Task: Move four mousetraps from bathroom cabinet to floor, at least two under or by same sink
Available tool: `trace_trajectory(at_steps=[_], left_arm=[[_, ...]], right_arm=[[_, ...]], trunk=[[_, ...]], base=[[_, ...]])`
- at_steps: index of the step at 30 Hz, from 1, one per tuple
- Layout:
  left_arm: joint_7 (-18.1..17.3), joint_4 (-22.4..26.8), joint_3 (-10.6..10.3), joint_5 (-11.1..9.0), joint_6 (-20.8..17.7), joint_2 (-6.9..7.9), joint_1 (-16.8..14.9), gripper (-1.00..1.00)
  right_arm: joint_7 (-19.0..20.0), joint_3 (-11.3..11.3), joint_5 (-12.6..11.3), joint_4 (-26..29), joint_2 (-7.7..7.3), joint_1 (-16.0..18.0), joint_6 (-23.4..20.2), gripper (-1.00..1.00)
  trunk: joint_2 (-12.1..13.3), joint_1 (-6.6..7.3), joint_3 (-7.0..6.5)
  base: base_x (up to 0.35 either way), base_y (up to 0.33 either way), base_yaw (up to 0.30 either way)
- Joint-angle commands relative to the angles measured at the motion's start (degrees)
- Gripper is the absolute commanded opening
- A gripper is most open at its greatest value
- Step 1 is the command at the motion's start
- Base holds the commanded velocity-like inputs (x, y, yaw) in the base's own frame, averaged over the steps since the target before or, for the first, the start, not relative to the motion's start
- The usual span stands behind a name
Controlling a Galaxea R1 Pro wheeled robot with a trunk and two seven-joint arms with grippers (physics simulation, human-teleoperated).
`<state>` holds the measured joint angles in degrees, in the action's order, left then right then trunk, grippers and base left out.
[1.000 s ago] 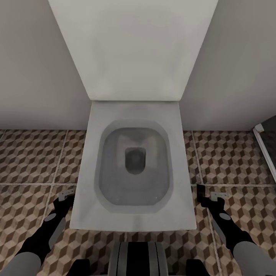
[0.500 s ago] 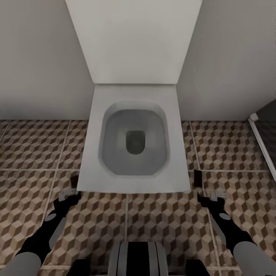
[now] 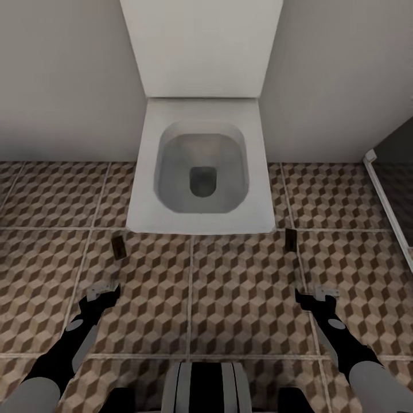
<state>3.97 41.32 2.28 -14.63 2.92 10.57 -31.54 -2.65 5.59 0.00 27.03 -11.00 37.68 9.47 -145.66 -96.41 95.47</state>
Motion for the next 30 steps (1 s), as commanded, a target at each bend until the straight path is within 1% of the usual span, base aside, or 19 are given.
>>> trace_trajectory(at_steps=[1, 13, 16, 21, 29, 30], left_arm=[[0.2, 0.0, -0.2, -0.6, 0.2, 0.02, 0.0, 1.00], [0.1, -0.1, -0.3, -0.6, 0.0, -0.28, 0.0, 1.00], [0.0, -0.1, -0.4, -0.5, 0.0, -0.35, 0.0, 1.00], [-0.1, 0.0, -0.6, -0.4, -0.1, -0.39, 0.0, 1.00], [-0.2, 0.0, -0.6, -0.6, -0.1, -0.56, 0.0, 1.00], [-0.2, 0.0, -0.6, -0.6, 0.0, -0.59, 0.0, 1.00]], right_arm=[[-0.1, 0.0, 0.0, 0.0, 0.01, 0.0, 0.2, 1.00], [-0.1, 0.0, 0.0, 0.0, 0.01, 0.0, 0.2, 1.00], [-0.1, 0.0, 0.0, 0.0, 0.01, 0.0, 0.2, 1.00], [-0.1, 0.0, 0.0, 0.0, 0.01, 0.0, 0.2, 1.00], [-0.1, 0.0, 0.0, 0.0, 0.01, 0.0, 0.2, 1.00], [-0.1, 0.0, 0.0, 0.0, 0.01, 0.0, 0.2, 1.00]], trunk=[[0.0, 0.04, 0.02], [0.0, 0.04, 0.02], [0.0, 0.04, 0.02], [0.0, 0.04, 0.02], [0.0, 0.04, 0.02], [0.0, 0.07, -0.20]], base=[[-0.339, 0.000, 0.000], [-0.338, 0.000, 0.000], [-0.234, 0.000, 0.000], [-0.094, 0.000, 0.000], [-0.019, 0.000, 0.000], [-0.004, 0.000, 0.000]])
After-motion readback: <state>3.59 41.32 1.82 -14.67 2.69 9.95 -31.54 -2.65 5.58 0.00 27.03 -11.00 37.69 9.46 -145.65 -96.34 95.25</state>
